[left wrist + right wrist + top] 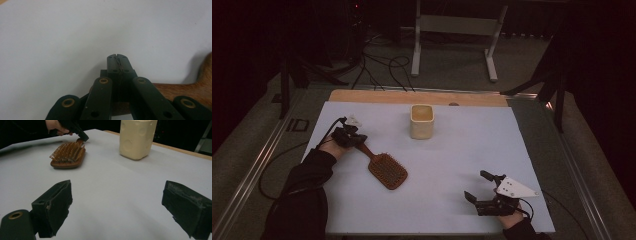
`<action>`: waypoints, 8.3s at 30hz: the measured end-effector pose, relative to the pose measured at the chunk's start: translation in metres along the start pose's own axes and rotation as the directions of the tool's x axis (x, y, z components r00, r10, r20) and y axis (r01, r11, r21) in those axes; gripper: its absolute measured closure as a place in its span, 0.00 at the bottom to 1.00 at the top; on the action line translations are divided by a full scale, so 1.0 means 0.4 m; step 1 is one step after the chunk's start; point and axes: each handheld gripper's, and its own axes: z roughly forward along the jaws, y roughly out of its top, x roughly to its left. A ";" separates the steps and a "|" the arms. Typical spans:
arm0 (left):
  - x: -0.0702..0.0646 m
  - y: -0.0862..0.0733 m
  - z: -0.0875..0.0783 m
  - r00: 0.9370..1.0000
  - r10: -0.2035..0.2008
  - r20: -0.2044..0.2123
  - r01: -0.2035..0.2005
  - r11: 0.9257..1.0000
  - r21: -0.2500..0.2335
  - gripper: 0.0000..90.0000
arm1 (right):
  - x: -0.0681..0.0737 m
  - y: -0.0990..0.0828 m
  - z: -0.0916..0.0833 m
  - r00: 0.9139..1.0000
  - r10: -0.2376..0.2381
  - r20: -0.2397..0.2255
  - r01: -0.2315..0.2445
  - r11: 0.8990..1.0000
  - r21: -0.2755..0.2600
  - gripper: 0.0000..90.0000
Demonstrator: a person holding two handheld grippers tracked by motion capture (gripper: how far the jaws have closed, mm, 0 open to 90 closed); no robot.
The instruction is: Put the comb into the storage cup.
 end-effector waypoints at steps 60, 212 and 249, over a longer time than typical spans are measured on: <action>-0.195 -0.136 -0.133 0.969 0.159 0.189 -0.179 0.980 0.093 1.00 | -0.001 0.002 0.000 1.000 0.013 0.008 -0.013 1.000 0.004 0.10; -0.306 0.006 -0.068 0.996 -0.089 0.018 0.073 0.899 0.433 0.82 | 0.001 0.002 0.001 1.000 0.013 0.006 -0.013 1.000 0.011 0.10; -0.343 -0.008 -0.159 0.993 -0.095 0.068 0.091 0.994 0.066 0.82 | -0.001 0.000 0.003 1.000 0.013 0.013 -0.013 1.000 0.017 0.10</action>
